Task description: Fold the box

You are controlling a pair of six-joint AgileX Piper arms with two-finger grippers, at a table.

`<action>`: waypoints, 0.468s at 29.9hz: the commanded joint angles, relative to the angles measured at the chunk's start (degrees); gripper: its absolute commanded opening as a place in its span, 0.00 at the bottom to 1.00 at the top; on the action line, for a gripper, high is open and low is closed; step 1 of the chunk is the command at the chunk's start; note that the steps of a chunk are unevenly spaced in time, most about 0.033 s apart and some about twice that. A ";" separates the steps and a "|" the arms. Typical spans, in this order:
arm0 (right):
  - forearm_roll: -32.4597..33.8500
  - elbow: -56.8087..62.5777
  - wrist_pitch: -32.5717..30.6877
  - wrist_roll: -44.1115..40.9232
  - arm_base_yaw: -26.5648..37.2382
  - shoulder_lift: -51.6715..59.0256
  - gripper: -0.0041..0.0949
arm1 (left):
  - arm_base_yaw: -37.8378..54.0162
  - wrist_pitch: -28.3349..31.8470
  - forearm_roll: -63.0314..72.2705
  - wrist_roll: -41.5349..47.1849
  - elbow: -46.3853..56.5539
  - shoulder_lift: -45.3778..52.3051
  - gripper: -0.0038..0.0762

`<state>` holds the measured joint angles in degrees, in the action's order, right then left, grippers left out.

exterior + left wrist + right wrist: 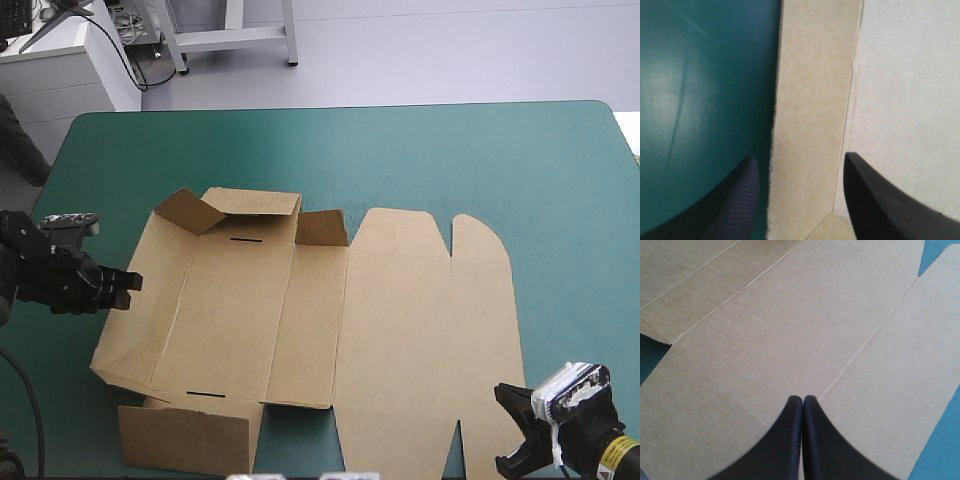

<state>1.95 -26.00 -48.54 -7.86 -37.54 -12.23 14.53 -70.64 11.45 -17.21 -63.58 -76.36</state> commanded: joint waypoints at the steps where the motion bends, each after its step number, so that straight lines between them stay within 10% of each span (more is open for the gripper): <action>1: -0.10 -1.52 3.72 0.64 0.25 -0.62 0.02 | 3.68 -0.27 3.02 -2.42 -0.63 -0.59 0.50; 14: -0.10 -1.52 3.72 0.64 0.25 -0.62 0.02 | 5.26 -1.06 14.84 -12.82 6.26 -8.77 0.50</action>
<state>1.95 -26.00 -48.54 -7.86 -37.54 -12.23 19.69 -69.88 19.80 -27.11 -57.08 -85.31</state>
